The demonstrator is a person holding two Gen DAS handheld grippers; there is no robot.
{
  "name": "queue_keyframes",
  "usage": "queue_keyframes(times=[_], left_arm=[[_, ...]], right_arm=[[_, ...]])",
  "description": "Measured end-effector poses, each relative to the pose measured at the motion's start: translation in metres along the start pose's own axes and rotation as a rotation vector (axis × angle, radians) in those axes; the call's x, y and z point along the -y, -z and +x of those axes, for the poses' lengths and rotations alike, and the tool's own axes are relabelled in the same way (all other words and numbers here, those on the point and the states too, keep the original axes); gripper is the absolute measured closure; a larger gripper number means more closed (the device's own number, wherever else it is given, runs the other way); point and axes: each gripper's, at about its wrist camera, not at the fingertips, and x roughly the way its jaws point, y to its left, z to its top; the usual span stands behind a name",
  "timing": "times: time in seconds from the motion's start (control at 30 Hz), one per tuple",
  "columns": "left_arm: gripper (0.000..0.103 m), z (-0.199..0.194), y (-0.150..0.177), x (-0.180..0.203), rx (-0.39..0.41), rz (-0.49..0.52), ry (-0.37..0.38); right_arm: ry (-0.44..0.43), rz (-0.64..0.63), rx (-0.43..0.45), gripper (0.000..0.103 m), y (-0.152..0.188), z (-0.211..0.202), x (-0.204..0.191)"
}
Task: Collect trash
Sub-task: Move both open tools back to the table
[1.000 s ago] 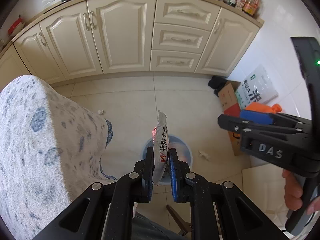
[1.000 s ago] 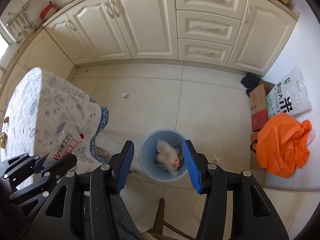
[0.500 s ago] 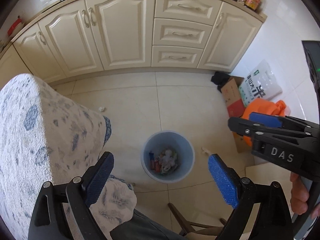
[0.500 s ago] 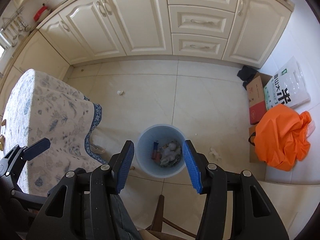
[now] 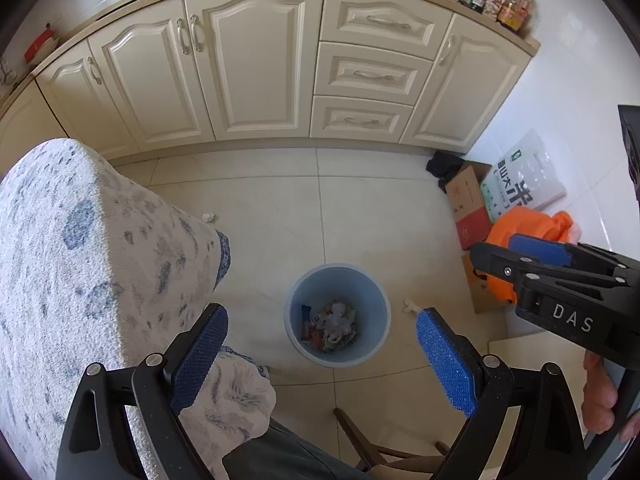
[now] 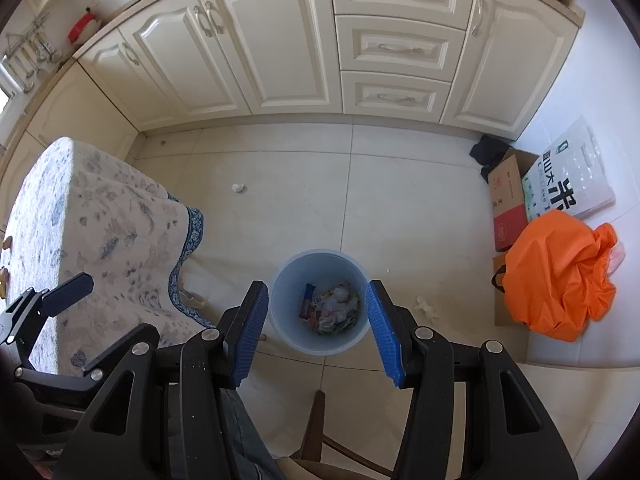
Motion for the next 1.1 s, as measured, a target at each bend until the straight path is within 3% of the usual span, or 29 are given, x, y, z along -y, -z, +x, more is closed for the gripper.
queue_keyframes(times=[0.57, 0.9, 1.1], left_arm=[[0.010, -0.049, 0.022, -0.010, 0.068, -0.017, -0.005], [0.010, -0.091, 0.052, -0.027, 0.126, -0.053, -0.023], [0.010, -0.120, 0.076, -0.046, 0.160, -0.099, -0.050]], right_arm=[[0.007, -0.035, 0.061, 0.051, 0.013, -0.037, -0.015], [-0.006, -0.094, 0.098, 0.051, 0.024, -0.061, -0.040], [-0.022, -0.158, 0.124, 0.045, 0.032, -0.073, -0.068]])
